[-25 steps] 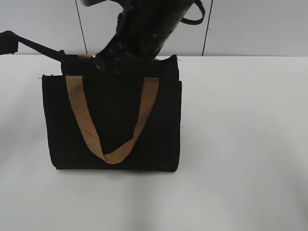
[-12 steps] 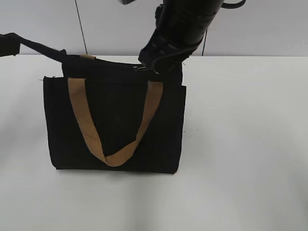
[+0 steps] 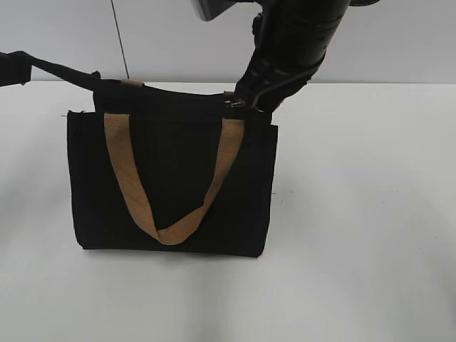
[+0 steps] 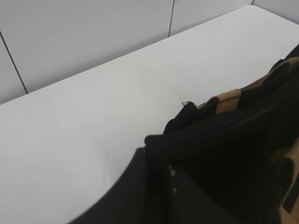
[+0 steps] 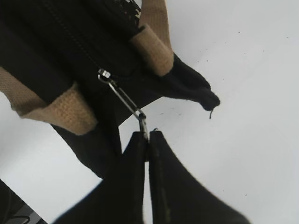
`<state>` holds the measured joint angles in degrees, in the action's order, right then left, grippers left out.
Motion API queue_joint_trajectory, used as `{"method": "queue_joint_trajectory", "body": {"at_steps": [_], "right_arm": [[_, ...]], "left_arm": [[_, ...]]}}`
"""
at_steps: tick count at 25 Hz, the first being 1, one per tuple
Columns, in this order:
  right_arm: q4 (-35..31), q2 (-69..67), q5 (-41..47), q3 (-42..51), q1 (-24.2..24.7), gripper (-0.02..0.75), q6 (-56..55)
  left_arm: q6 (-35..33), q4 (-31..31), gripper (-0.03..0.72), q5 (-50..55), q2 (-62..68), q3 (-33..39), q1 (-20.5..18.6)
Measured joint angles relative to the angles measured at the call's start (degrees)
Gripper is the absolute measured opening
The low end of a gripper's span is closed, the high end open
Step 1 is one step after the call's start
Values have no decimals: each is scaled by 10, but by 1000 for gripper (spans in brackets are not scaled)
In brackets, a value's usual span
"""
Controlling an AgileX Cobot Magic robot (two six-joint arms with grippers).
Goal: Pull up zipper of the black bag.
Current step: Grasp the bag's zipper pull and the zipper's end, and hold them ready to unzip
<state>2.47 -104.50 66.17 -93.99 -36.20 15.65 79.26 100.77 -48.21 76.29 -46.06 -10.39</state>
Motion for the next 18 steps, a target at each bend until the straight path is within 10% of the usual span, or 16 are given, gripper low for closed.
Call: {"method": "queue_joint_trajectory", "body": {"at_steps": [11,18], "right_arm": [[-3,0,2,0,0,20,10],[-21,6,25,0,3,566,40]], "left_arm": [[0,0,55,5,0,0,0],[38,-1,561,77,0,0,0]]}}
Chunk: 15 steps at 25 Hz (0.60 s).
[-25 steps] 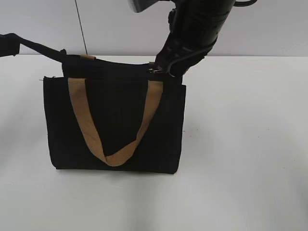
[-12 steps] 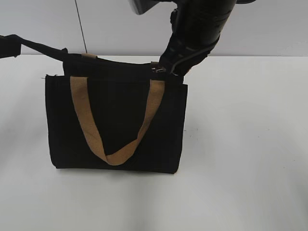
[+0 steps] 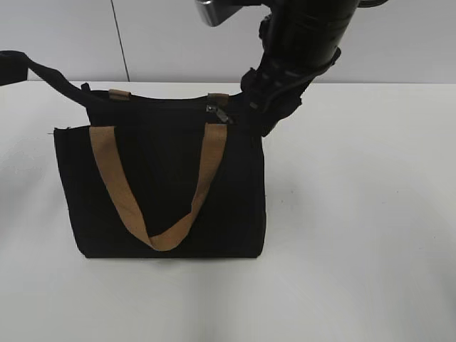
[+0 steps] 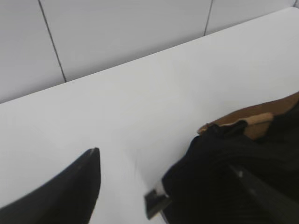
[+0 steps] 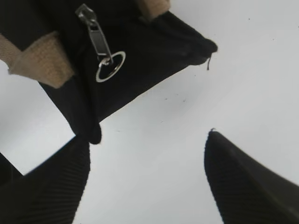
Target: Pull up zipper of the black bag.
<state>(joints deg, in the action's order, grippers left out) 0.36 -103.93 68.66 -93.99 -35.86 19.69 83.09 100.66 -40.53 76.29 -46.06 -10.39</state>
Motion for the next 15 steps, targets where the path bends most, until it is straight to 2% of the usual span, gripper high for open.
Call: {"method": "queue_joint_trajectory", "body": {"at_steps": [1,3,7,9,12,15], "right_arm": [[-4,2,-2,0,0,602,1],[-7,10,-8,0,0,623,7],[-35,39,-24,0,0,622,41],[-60,58,-33,1,0,618,61],[-85,90,-36,1,0,616,79],[-89,115,-36,1,0,615,84]], "left_arm": [[10,0,568,14,0,0,3],[19,-1,538,52,0,0,22],[22,-1,491,88,0,0,79],[22,-2,484,93,5,0,95],[29,-2,482,117,13,0,99],[78,-3,482,163,13,0,104]]}}
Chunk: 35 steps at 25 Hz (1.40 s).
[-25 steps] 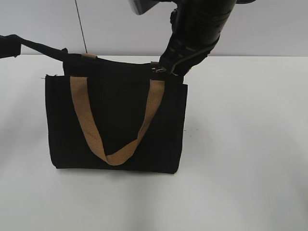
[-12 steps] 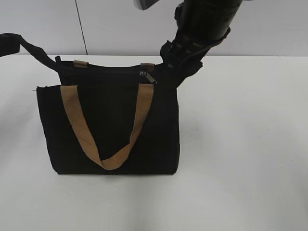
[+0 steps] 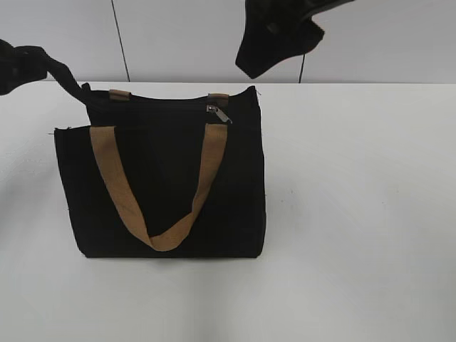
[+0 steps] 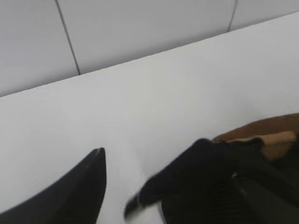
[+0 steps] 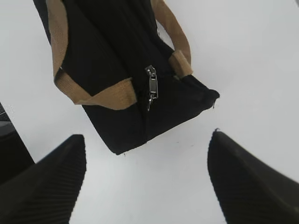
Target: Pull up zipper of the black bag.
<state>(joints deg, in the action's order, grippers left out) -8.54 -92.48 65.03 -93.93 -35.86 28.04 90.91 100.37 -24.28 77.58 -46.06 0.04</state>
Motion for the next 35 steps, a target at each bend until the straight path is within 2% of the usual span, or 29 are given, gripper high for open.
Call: {"method": "queue_joint_trajectory", "body": {"at_steps": [5,9,17,24,28,31,33,35], "right_arm": [[-1,22,-2,24,0,602,-4],[-1,39,-40,103,0,597,-14],[8,87,-127,242,0,596,-62],[8,91,-149,263,0,596,-82],[8,91,-159,263,1,596,-92],[8,91,-161,263,1,596,-98],[8,91,-161,263,1,596,-99],[8,91,-161,263,1,596,-99]], "left_arm": [[48,0,480,60,2,0,23],[56,-1,478,142,32,0,41],[57,-2,475,218,95,26,52],[57,-2,475,243,133,67,57],[14,-10,475,316,149,74,79],[-59,-76,475,350,136,73,116],[-158,-170,476,380,120,68,145],[-294,-323,478,436,105,56,169]]}}
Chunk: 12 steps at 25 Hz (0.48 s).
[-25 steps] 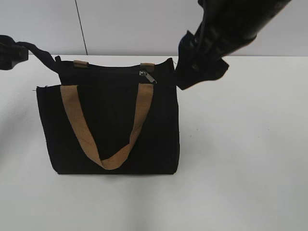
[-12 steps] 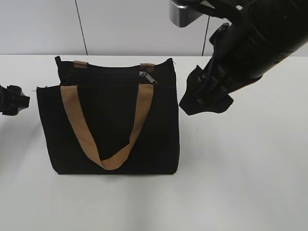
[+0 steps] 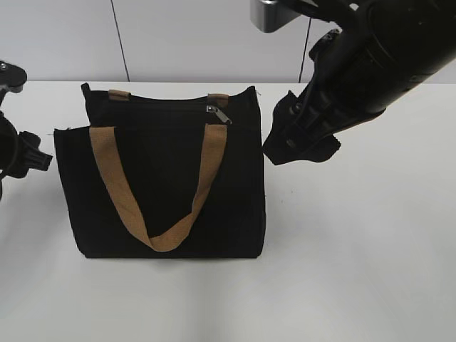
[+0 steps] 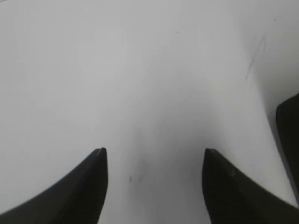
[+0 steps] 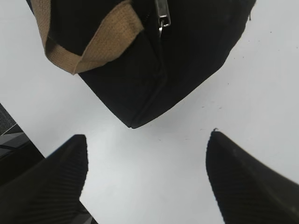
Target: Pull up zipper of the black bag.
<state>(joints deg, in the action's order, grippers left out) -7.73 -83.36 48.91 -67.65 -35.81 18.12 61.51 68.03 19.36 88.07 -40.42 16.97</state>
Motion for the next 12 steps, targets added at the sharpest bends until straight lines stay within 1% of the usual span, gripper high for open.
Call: {"method": "queue_joint_trajectory", "body": {"at_steps": [1,2,4,5,6,7,9,12], "right_arm": [[0,0,1,0,0,596,0],[0,0,1,0,0,596,0],[0,3,5,0,0,596,0],[0,7,7,0,0,596,0],[0,13,7,0,0,596,0],[0,19,10,0,0,596,0],[0,31,19,0,0,596,0],[0,49,44,0,0,596,-1]], "left_arm": [[-85,-72,479,22,-6,-8,9],[-154,-158,479,51,-13,-19,14],[-307,-315,479,102,-28,-37,17],[-370,-368,479,128,-39,-46,18],[-412,-421,479,151,-51,-53,18],[-452,-462,479,170,-66,-58,18],[-509,-520,479,198,-105,-67,19],[-563,-585,487,239,-166,-68,19]]}}
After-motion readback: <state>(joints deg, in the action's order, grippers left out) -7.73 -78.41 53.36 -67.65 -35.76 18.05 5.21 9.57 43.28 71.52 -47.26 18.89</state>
